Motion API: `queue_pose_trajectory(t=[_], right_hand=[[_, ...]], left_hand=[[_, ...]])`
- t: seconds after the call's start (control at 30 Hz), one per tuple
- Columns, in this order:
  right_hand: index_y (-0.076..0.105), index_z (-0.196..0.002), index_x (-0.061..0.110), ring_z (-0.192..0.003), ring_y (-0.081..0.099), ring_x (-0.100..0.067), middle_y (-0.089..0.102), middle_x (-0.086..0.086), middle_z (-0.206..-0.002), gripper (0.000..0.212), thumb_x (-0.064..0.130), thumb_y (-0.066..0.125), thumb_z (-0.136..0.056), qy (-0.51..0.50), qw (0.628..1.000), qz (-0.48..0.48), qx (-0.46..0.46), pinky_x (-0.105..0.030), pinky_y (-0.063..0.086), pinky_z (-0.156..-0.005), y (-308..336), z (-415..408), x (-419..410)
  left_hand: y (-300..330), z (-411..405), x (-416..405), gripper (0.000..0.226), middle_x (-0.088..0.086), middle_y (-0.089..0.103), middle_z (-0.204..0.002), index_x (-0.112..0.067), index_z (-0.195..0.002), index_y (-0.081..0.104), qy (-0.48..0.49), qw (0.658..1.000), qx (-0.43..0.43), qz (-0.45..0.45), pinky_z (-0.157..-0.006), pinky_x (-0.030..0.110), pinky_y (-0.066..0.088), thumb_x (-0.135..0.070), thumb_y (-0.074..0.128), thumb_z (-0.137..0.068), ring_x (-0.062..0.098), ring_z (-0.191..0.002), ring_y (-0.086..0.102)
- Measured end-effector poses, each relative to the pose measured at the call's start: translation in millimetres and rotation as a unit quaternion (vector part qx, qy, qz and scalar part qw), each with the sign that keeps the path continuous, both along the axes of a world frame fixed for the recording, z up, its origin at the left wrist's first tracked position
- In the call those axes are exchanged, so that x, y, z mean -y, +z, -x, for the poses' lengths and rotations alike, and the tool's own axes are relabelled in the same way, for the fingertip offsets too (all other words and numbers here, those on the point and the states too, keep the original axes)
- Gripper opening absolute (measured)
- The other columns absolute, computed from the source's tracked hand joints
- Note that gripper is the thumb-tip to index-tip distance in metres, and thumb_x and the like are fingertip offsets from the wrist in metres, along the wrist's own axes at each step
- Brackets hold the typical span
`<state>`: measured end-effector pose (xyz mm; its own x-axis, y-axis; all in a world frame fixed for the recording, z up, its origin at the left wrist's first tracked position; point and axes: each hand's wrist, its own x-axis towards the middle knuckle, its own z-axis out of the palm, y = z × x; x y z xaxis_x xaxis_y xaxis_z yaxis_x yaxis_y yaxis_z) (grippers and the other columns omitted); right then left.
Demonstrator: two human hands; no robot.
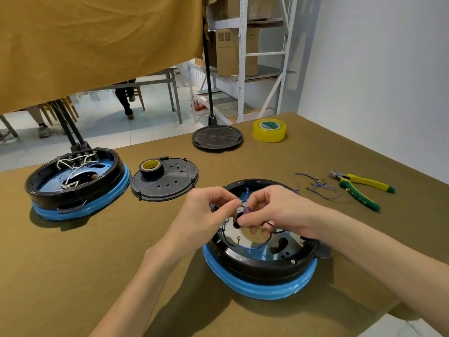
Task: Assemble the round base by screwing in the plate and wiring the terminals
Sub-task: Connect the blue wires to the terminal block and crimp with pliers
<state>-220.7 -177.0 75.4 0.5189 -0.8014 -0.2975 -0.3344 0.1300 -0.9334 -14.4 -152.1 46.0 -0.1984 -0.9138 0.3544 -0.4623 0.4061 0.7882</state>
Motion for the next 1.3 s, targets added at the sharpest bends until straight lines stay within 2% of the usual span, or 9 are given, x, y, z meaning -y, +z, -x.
queue_pose_trajectory(t=[0.1, 0.27, 0.37, 0.47, 0.53, 0.7, 0.9, 1.07, 1.3], right_hand=[[0.070, -0.084, 0.008, -0.061, 0.068, -0.018, 0.074, -0.007, -0.072, 0.018, 0.014, 0.087, -0.081, -0.009, 0.968, 0.244, -0.051, -0.031, 0.055, -0.054, -3.3, -3.4, -1.7], [0.077, -0.099, 0.006, -0.074, 0.073, -0.017, 0.077, -0.016, -0.091, 0.016, 0.019, 0.080, -0.089, 0.010, 0.997, 0.076, 0.004, -0.023, 0.056, -0.056, 6.0, 2.1, 2.1], [0.078, -0.092, 0.006, -0.064, 0.071, -0.017, 0.077, -0.011, -0.080, 0.011, 0.016, 0.081, -0.088, -0.002, 0.982, 0.185, -0.032, -0.027, 0.056, -0.055, 1.4, 2.1, -0.3], [0.079, -0.083, 0.014, -0.069, 0.072, -0.018, 0.076, -0.001, -0.074, 0.007, 0.019, 0.083, -0.085, -0.025, 0.941, 0.329, -0.071, -0.040, 0.061, -0.068, -5.9, -2.6, -4.1], [0.079, -0.082, 0.016, -0.068, 0.072, -0.015, 0.075, 0.002, -0.073, 0.007, 0.020, 0.084, -0.085, -0.031, 0.934, 0.346, -0.080, -0.039, 0.061, -0.069, -6.6, -4.5, -2.4], [0.080, -0.095, 0.006, -0.072, 0.071, -0.022, 0.078, -0.013, -0.083, 0.016, 0.022, 0.077, -0.092, -0.007, 0.989, 0.145, -0.024, -0.025, 0.057, -0.060, -4.0, 0.8, 5.4], [0.076, -0.098, 0.000, -0.073, 0.074, -0.019, 0.076, -0.018, -0.086, 0.014, 0.012, 0.072, -0.095, -0.073, 0.995, 0.023, 0.057, -0.022, 0.058, -0.059, -13.1, -4.1, 9.9], [0.070, -0.100, -0.001, -0.068, 0.071, -0.017, 0.074, -0.012, -0.082, 0.013, 0.011, 0.064, -0.100, -0.078, 0.991, -0.105, 0.023, -0.022, 0.056, -0.055, -12.9, -17.1, 18.0], [0.065, -0.102, 0.006, -0.056, 0.056, -0.011, 0.068, -0.005, -0.077, 0.010, 0.014, 0.061, -0.102, -0.034, 0.987, -0.140, -0.064, -0.021, 0.046, -0.046, -16.1, -31.2, 26.1]], left_hand=[[0.6, -0.4, 1.1, 0.010, -0.011, 0.075, -0.078, -0.027, -0.089, 0.077, 0.013, 0.999, -0.015, -0.025, -0.071, 0.022, 0.056, -0.025, 0.071, -0.097, 0.006, -0.075, 0.070], [2.5, -2.2, 1.2, 0.010, -0.011, 0.075, -0.078, -0.027, -0.091, 0.077, 0.024, 0.999, -0.016, -0.022, -0.072, 0.020, 0.055, -0.027, 0.069, -0.097, 0.007, -0.078, 0.070], [3.2, -0.4, 0.3, 0.014, -0.010, 0.074, -0.075, -0.030, -0.085, 0.076, 0.026, 0.998, -0.015, -0.047, -0.067, 0.015, 0.051, -0.028, 0.070, -0.097, 0.003, -0.071, 0.067], [4.6, 1.8, 1.4, 0.019, -0.008, 0.072, -0.067, -0.028, -0.079, 0.077, 0.036, 0.995, -0.047, -0.085, -0.059, 0.012, 0.047, -0.027, 0.071, -0.096, -0.001, -0.061, 0.063], [4.6, 3.4, 1.4, 0.022, -0.007, 0.071, -0.062, -0.025, -0.074, 0.077, 0.049, 0.991, -0.070, -0.106, -0.056, 0.011, 0.046, -0.025, 0.072, -0.095, -0.001, -0.057, 0.061], [0.0, 4.6, 1.5, 0.020, -0.003, 0.070, -0.064, -0.019, -0.079, 0.078, 0.038, 0.988, -0.066, -0.134, -0.059, 0.018, 0.046, -0.025, 0.070, -0.097, 0.006, -0.059, 0.058], [-6.5, 1.2, 5.2, 0.022, -0.001, 0.072, -0.070, -0.023, -0.082, 0.078, 0.062, 0.993, -0.076, -0.071, -0.059, 0.019, 0.048, -0.027, 0.066, -0.100, 0.008, -0.061, 0.061], [-18.2, -21.4, 18.0, 0.023, -0.007, 0.072, -0.083, -0.031, -0.092, 0.072, 0.160, 0.979, -0.108, -0.066, -0.065, 0.011, 0.049, -0.021, 0.056, -0.105, -0.008, -0.075, 0.062], [-34.5, -23.0, 23.0, 0.020, -0.006, 0.072, -0.093, -0.025, -0.097, 0.071, 0.138, 0.982, -0.082, -0.105, -0.066, 0.006, 0.047, -0.021, 0.054, -0.106, -0.010, -0.081, 0.064]])
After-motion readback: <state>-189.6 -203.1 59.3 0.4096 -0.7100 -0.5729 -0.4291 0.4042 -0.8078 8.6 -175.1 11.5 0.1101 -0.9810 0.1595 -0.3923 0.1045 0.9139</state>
